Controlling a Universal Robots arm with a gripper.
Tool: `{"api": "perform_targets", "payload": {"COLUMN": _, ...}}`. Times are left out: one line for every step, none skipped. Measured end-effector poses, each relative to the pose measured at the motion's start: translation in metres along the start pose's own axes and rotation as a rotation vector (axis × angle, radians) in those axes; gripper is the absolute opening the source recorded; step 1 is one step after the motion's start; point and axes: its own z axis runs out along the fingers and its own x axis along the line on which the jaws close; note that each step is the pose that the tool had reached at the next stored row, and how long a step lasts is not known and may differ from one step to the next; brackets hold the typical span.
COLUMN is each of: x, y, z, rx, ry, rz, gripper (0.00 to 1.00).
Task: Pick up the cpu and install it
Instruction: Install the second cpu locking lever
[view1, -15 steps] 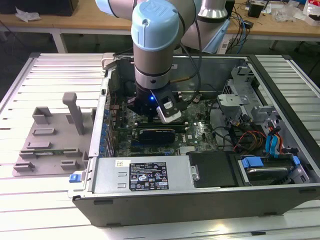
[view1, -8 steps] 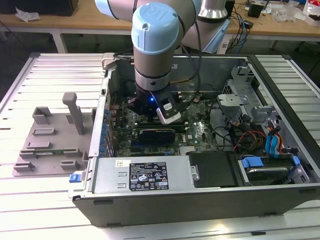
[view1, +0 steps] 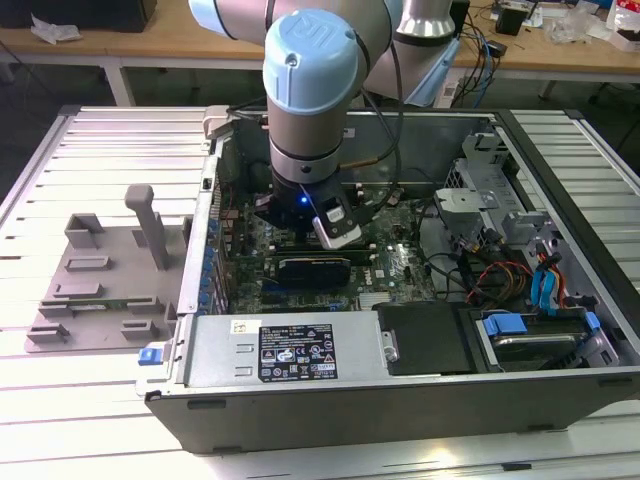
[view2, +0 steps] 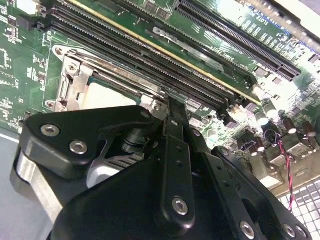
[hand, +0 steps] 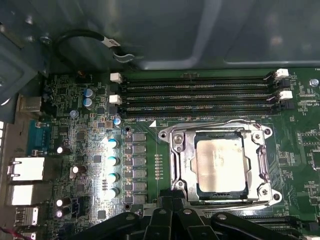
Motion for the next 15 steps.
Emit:
{"api": "perform_targets", "payload": {"x": 0.0001, "y": -0.0004, "z": 0.0013, "rx": 0.0005, "ry": -0.0001, "rz": 0.000, "gripper": 0.11}}
{"api": "perform_targets", "payload": {"x": 0.0007, "y": -0.0005, "z": 0.0018, "rx": 0.0003, "ry": 0.0002, "rz": 0.000, "gripper": 0.11}}
{"api": "perform_targets", "payload": {"x": 0.0009, "y": -0.0005, "z": 0.0020, "rx": -0.0003, "ry": 0.0000, "rz": 0.000, "gripper": 0.11}}
{"api": "perform_targets", "payload": {"x": 0.0010, "y": -0.0004, "z": 0.0017, "rx": -0.0005, "ry": -0.0001, "rz": 0.000, "gripper": 0.11}}
{"api": "perform_targets", "payload": {"x": 0.0010, "y": -0.0002, "z": 0.0006, "rx": -0.0005, "ry": -0.0001, "rz": 0.000, "gripper": 0.11}}
{"api": "perform_targets", "payload": {"x": 0.0010, "y": 0.0003, "z": -0.0012, "rx": -0.0008, "ry": -0.0004, "rz": 0.001, "gripper": 0.11}}
{"api": "perform_targets", "payload": {"x": 0.0010, "y": 0.0015, "z": -0.0064, "rx": -0.0002, "ry": -0.0004, "rz": 0.002, "gripper": 0.11}}
{"api": "perform_targets", "payload": {"x": 0.0009, "y": 0.0035, "z": -0.0151, "rx": 0.0008, "ry": -0.0008, "rz": 0.004, "gripper": 0.11}}
{"api": "perform_targets", "payload": {"x": 0.0005, "y": 0.0056, "z": -0.0243, "rx": 0.0024, "ry": -0.0011, "rz": 0.005, "gripper": 0.11}}
{"api": "perform_targets", "payload": {"x": 0.0002, "y": 0.0071, "z": -0.0304, "rx": 0.0037, "ry": -0.0014, "rz": 0.005, "gripper": 0.11}}
{"api": "perform_targets", "payload": {"x": -0.0001, "y": 0.0094, "z": -0.0403, "rx": 0.0084, "ry": -0.0018, "rz": 0.007, "gripper": 0.11}}
{"api": "perform_targets", "payload": {"x": -0.0008, "y": 0.0111, "z": -0.0467, "rx": 0.0278, "ry": -0.0032, "rz": 0.009, "gripper": 0.11}}
{"api": "perform_targets", "payload": {"x": -0.0013, "y": 0.0114, "z": -0.0479, "rx": 0.0650, "ry": -0.0052, "rz": 0.011, "gripper": 0.11}}
{"api": "perform_targets", "payload": {"x": -0.0018, "y": 0.0118, "z": -0.0488, "rx": 0.1122, "ry": -0.0080, "rz": 0.014, "gripper": 0.11}}
{"api": "perform_targets", "payload": {"x": -0.0019, "y": 0.0120, "z": -0.0490, "rx": 0.1267, "ry": -0.0086, "rz": 0.014, "gripper": 0.11}}
